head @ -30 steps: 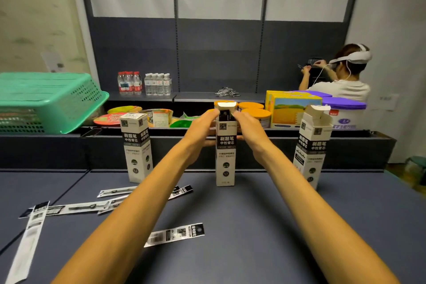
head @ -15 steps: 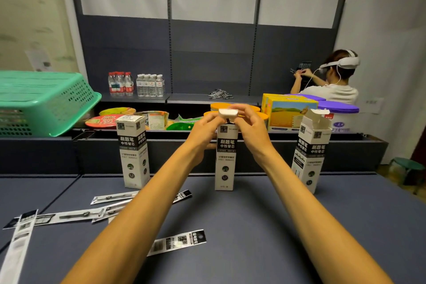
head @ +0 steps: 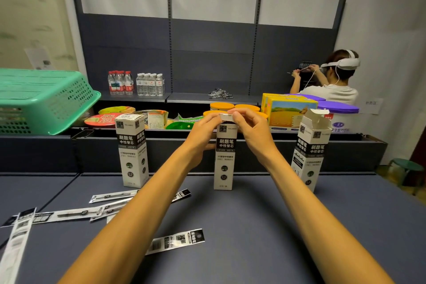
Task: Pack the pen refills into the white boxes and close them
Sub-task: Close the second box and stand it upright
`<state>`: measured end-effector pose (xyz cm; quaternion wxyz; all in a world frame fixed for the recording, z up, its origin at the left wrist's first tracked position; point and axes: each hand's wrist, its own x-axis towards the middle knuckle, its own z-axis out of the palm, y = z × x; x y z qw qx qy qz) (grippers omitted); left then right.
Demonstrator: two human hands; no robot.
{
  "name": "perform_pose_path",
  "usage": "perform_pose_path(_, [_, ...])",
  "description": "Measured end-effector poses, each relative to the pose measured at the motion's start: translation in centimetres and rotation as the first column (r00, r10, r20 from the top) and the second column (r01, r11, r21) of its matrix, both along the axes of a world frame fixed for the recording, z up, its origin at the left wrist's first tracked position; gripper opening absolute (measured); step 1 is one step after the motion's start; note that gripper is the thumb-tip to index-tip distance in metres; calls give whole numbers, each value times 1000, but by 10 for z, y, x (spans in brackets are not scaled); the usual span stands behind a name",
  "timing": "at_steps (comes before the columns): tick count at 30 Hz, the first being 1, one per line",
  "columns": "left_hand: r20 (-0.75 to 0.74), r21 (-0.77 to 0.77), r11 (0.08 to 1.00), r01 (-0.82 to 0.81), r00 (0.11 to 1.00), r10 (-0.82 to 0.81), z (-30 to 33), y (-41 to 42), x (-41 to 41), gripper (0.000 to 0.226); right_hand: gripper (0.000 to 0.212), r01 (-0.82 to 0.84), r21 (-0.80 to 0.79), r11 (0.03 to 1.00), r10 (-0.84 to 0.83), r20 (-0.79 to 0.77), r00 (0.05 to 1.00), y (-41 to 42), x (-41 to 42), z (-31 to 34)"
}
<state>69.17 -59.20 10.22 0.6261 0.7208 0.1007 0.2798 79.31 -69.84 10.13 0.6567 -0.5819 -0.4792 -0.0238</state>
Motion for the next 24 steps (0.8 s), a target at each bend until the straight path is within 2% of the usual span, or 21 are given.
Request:
perform_pose_path(7, [16, -17, 1000, -8, 1000, 8, 0, -5, -1, 26, 15, -30, -1, 1000, 30, 9, 999, -3, 1, -3])
perform_pose_path(14, [19, -87, 996, -1, 1000, 2, 1, -7, -2, 36, 15, 6, -33, 999, -5, 56, 998, -3, 1, -2])
perform_pose_path(19, [35, -5, 999, 37, 999, -37, 0, -7, -4, 22, 14, 5, -38, 999, -2, 75, 997, -4, 2, -2])
perform_pose_path(24, [43, 14, 1000, 20, 999, -21, -1, -2, -2, 26, 14, 13, -38, 999, -13, 4, 1000, -2, 0, -5])
